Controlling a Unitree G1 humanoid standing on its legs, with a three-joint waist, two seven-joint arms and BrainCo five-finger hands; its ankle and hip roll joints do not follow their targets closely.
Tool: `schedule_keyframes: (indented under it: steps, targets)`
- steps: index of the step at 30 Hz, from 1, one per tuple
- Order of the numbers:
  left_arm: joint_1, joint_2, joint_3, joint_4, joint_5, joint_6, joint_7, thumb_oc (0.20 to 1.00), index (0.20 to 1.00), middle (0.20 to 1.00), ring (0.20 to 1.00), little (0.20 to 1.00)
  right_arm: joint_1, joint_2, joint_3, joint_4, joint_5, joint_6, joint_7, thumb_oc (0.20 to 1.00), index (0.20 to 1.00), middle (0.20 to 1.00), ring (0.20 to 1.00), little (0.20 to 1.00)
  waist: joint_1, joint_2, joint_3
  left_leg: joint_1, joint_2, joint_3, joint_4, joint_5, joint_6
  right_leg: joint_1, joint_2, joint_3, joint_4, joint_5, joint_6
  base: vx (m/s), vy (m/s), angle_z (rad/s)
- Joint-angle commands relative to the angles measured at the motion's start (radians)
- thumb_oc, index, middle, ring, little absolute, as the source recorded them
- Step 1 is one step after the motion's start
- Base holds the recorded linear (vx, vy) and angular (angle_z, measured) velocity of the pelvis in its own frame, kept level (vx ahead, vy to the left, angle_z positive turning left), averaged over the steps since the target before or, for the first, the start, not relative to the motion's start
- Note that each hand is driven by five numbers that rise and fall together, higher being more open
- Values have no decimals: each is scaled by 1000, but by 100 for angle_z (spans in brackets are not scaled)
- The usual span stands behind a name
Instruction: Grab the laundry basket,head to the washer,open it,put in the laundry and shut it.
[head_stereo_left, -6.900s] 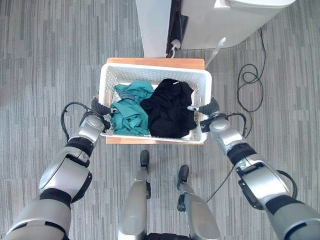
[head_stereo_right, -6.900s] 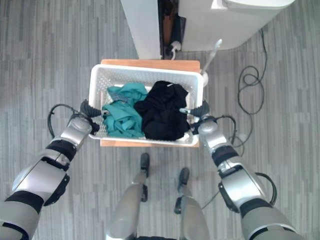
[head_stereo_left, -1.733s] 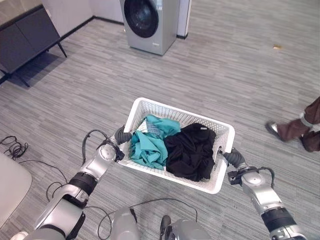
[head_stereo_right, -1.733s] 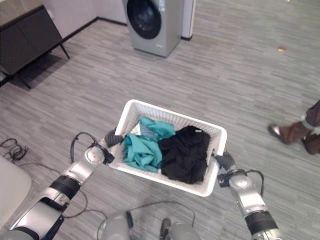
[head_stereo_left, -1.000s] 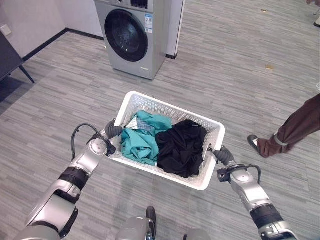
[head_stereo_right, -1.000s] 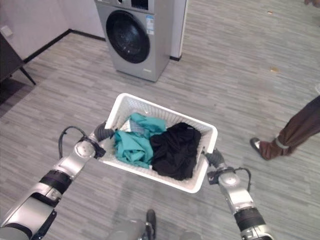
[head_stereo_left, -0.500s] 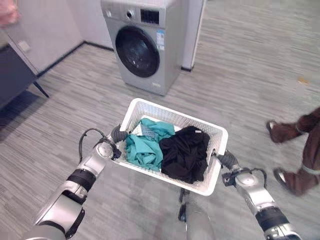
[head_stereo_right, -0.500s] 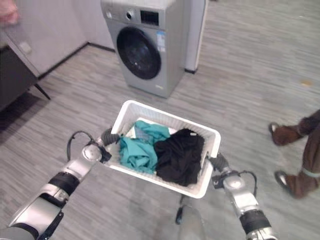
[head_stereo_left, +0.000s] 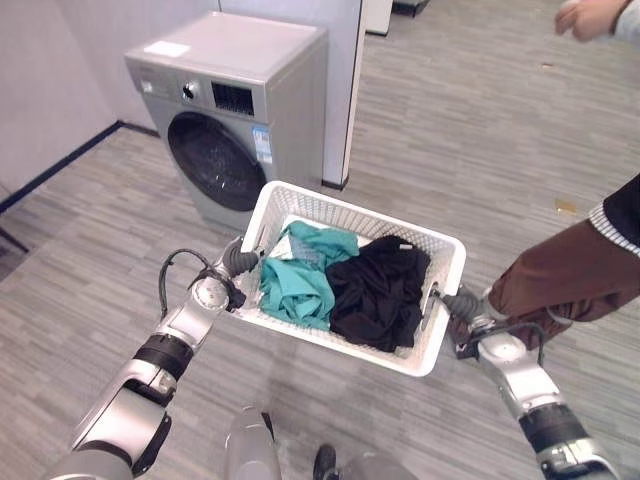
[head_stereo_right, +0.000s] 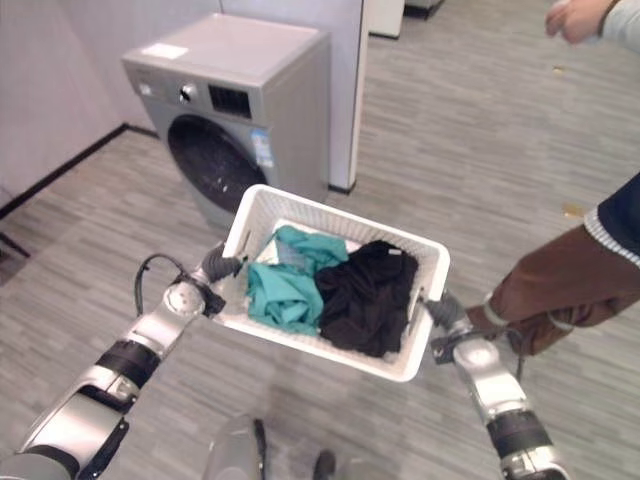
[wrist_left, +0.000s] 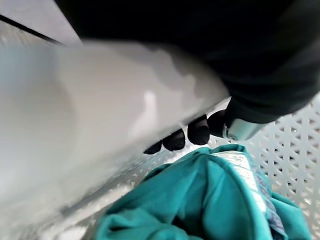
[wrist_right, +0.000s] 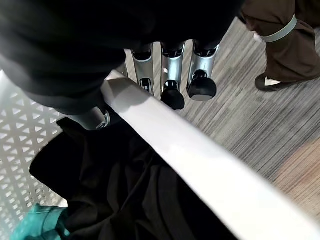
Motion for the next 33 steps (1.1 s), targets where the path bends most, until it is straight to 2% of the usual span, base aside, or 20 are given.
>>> schedule_keyframes:
  steps: [1,2,3,5,6,12,17,18,28,29,33]
  targets:
    - [-78,47,50,-12,-40,-46,59,200,200,200,200,200,-55,-39,-13,-99,71,-140,31,200,200,200,200,200,73,29,-50,167,-5,-131,-109,-8,-32,-53,-134,71,-44,32,194,139,59,-40]
    - [-76,48,51,-13,-40,-46,59,200,200,200,200,200,-56,-38,-11,-98,72,-140,31,200,200,200,200,200,73,28,-49,174,-6,-129,-115,-7,-32,-50,-135,72,-45,31,194,269,109,-60]
    - [-56,42,43,-1,-38,-50,56,200,200,200,200,200,-52,-7,-3,-57,111,-157,33,200,200,200,200,200,81,41,-64,217,-26,-155,-183,-9,-32,-30,-137,74,-48,12,199,204,77,-49]
    - [-52,41,37,0,-41,-54,57,200,200,200,200,200,-45,0,-6,-43,138,-163,26,200,200,200,200,200,78,41,-68,225,-25,-141,-201,2,-32,-28,-141,74,-44,8,201,204,107,-34]
    - [-49,35,35,14,-40,-52,56,200,200,200,200,200,-36,20,-19,-32,199,-173,29,200,200,200,200,200,78,44,-83,245,-31,-130,-238,-2,-24,-24,-147,77,-45,4,205,189,133,-8]
    - [-44,22,29,18,-43,-60,60,200,200,200,200,200,-13,35,-57,-27,263,-207,31,200,200,200,200,200,76,47,-104,271,-66,-113,-271,-22,-10,-35,-181,70,-42,4,226,89,84,15]
    - [-19,20,29,2,-43,-68,51,200,200,200,200,200,-28,32,-64,7,249,-218,26,200,200,200,200,200,81,54,-115,281,-80,-101,-278,-39,1,-43,-202,69,-42,8,241,63,84,8]
    - [18,32,41,1,-52,-72,46,200,200,200,200,200,-21,28,-80,31,232,-216,23,200,200,200,200,200,77,64,-124,299,-92,-92,-287,-57,12,-48,-218,78,-39,10,252,79,105,-6]
    - [60,35,66,-16,-48,-75,47,200,200,200,200,200,26,32,-107,15,180,-220,22,200,200,200,200,200,68,70,-130,316,-105,-87,-299,-72,23,-49,-233,78,-42,13,262,26,32,-5]
    - [328,-113,153,-123,61,-60,93,200,200,200,200,200,195,138,-12,269,-52,-163,40,200,200,200,200,200,4,79,-114,160,38,36,-342,41,-31,-70,-250,-5,-28,-53,243,0,0,0]
    - [324,-108,152,-120,67,-58,96,200,200,200,200,200,194,144,-10,271,-60,-164,39,200,200,200,200,200,3,83,-118,172,25,50,-351,37,-27,-67,-261,0,-40,-42,253,35,54,4]
